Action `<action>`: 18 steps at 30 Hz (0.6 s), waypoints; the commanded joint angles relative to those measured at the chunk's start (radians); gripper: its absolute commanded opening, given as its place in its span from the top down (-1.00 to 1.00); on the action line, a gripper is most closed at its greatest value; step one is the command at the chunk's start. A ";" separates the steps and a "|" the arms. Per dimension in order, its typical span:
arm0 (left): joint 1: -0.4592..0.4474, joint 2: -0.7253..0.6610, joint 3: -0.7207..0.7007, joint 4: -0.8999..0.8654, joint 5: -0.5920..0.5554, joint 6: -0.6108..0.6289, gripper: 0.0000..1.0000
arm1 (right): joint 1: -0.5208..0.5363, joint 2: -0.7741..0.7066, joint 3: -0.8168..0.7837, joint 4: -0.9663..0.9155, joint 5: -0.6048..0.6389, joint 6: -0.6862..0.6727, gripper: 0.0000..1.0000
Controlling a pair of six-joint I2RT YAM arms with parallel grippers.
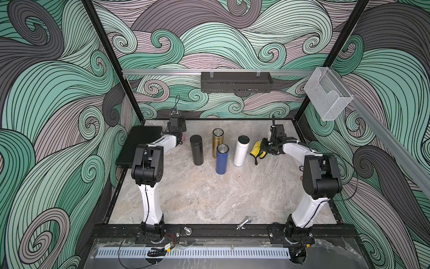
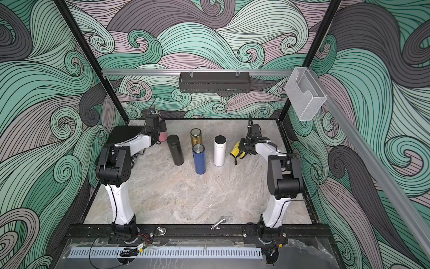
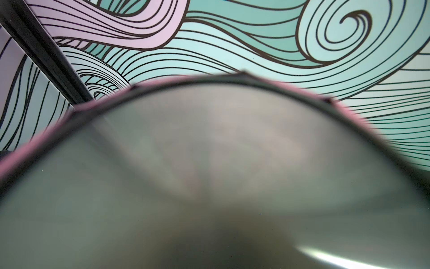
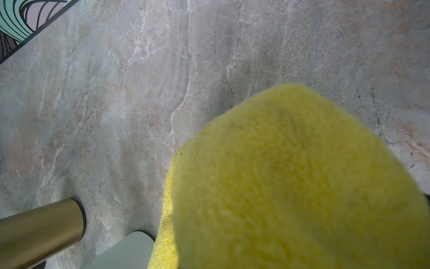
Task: Wipe the surface of the thermos
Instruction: Place the thermos at the center of the board.
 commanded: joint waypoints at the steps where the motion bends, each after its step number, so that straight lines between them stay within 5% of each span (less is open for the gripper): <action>1: -0.010 -0.016 0.012 0.042 0.008 0.014 0.61 | 0.007 -0.001 0.016 -0.010 -0.007 -0.010 0.66; 12: -0.017 -0.048 -0.060 0.068 -0.023 0.003 -0.01 | 0.007 -0.016 0.007 -0.008 -0.014 -0.009 0.63; 15: -0.019 -0.053 -0.062 0.062 -0.028 -0.002 -0.07 | 0.007 -0.015 0.019 -0.022 -0.014 -0.013 0.47; 18: -0.019 -0.063 -0.067 0.058 -0.028 -0.007 -0.36 | 0.008 -0.015 0.023 -0.023 -0.015 -0.013 0.27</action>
